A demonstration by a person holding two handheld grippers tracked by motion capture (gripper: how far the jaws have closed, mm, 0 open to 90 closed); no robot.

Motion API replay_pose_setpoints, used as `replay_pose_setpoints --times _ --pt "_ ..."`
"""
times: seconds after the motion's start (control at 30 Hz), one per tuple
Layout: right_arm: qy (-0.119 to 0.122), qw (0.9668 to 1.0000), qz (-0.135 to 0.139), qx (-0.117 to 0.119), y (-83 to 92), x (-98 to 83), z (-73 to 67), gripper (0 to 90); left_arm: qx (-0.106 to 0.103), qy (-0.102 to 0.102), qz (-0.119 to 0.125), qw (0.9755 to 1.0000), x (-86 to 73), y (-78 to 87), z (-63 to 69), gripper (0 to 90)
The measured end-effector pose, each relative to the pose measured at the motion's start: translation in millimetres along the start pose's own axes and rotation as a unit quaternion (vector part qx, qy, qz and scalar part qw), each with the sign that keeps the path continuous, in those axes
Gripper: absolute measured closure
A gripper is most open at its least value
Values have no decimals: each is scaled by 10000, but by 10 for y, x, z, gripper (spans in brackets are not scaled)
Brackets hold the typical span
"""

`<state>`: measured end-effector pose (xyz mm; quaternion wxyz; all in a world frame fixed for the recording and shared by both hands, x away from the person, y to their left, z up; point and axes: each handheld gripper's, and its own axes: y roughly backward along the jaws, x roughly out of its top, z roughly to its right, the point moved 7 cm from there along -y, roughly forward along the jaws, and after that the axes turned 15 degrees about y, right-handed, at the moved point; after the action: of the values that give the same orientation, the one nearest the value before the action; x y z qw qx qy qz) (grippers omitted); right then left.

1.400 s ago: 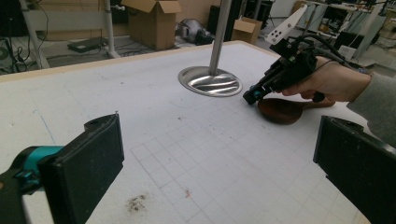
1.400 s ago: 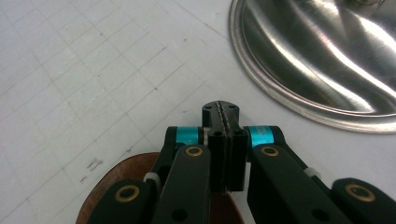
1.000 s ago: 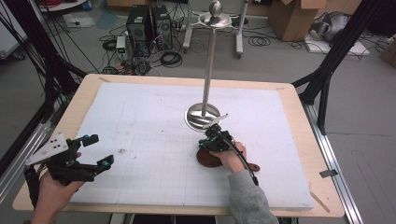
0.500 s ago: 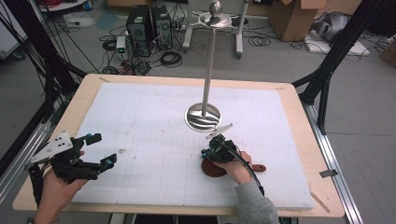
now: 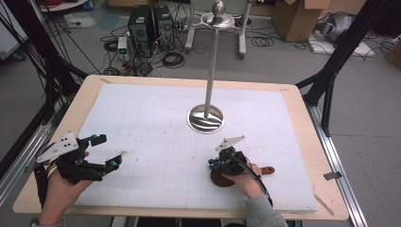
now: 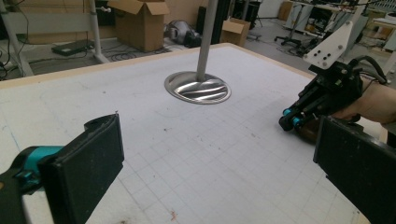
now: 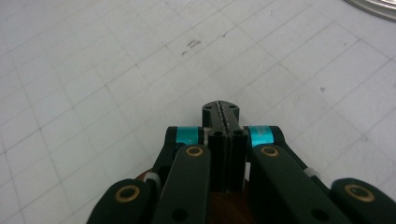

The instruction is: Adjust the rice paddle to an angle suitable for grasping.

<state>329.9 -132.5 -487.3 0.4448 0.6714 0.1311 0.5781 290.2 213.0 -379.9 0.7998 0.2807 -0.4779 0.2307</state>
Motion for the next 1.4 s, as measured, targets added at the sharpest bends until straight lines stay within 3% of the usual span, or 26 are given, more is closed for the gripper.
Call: replay_pose_setpoints --times 0.33,0.57,0.7,0.8,0.9,1.17,1.4 --pt "73 10000 40 17 111 -116 -124 900 -48 -14 -58 10000 1 -80 16 22" --pt "106 9998 182 30 173 -197 -151 900 -70 -29 -65 9999 7 -103 25 22" --pt "244 9995 190 -1 181 -182 -147 900 -84 -18 -84 9999 -1 -125 29 22" --pt "125 9990 427 -10 284 -145 -112 900 -79 -26 -106 9999 -7 -134 21 22" --pt "50 9983 543 -186 461 -177 -27 900 -82 -3 -98 9999 -12 -142 22 22" --pt "-276 9957 700 -532 872 -577 151 900 -84 -55 -164 9998 -32 -173 42 22" --pt "-502 9940 635 -733 1036 -885 243 900 -48 -33 -206 9998 -45 -201 35 22"
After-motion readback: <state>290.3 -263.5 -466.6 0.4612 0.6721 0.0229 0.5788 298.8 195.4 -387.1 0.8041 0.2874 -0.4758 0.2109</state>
